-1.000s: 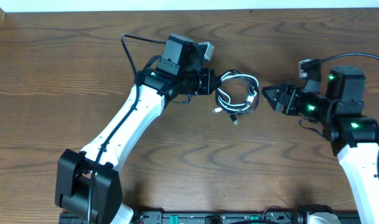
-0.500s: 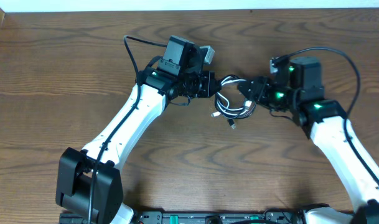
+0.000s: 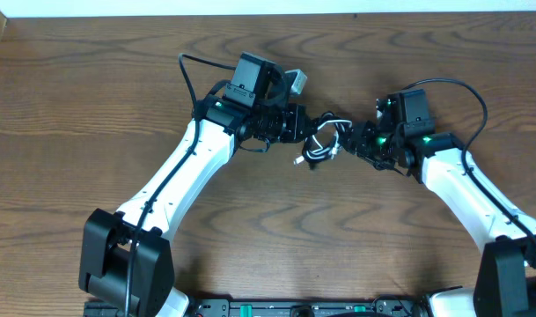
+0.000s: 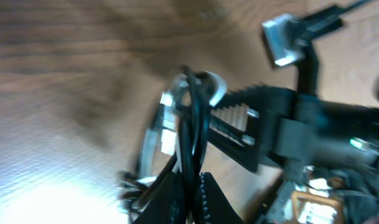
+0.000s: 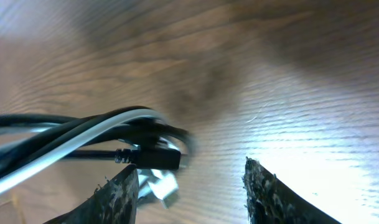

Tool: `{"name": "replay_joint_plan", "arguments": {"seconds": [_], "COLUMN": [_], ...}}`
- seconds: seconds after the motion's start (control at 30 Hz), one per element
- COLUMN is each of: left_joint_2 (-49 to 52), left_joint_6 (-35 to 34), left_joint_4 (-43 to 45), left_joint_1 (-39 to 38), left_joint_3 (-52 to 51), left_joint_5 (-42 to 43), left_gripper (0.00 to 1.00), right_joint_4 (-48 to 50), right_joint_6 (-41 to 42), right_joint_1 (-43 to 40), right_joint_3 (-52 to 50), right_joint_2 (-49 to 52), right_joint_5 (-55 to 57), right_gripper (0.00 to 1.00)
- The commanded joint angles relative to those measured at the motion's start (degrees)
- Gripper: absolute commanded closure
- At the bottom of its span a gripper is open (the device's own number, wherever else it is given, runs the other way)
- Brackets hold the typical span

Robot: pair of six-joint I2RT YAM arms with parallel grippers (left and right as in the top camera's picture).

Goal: Untangle cables

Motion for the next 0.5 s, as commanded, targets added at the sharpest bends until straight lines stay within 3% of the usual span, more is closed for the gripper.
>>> {"name": "replay_joint_plan", "arguments": {"seconds": [0.0, 0.23, 0.47], "left_joint_2": [-0.15, -0.15, -0.09], "left_joint_6": [0.15, 0.15, 0.20], "left_joint_4": [0.13, 0.04, -0.15], "left_joint_1": [0.15, 0.70, 1.05], "left_joint_3": [0.52, 0.52, 0.52], "left_joint_5": [7.34, 13.18, 12.61], "left_gripper": [0.92, 0.93, 0.93], "right_joint_4": [-0.22, -1.25, -1.68], "right_joint_6": [-3.43, -9.38, -26.12], "right_joint_1": [-0.04, -1.75, -4.94], "right_joint_3": [0.68, 0.70, 1.73], "right_joint_2": [1.99, 2.67, -1.14], "right_joint_5": [6.88, 12.33, -6.80], "right_gripper": [0.51, 0.58, 0.46]}}
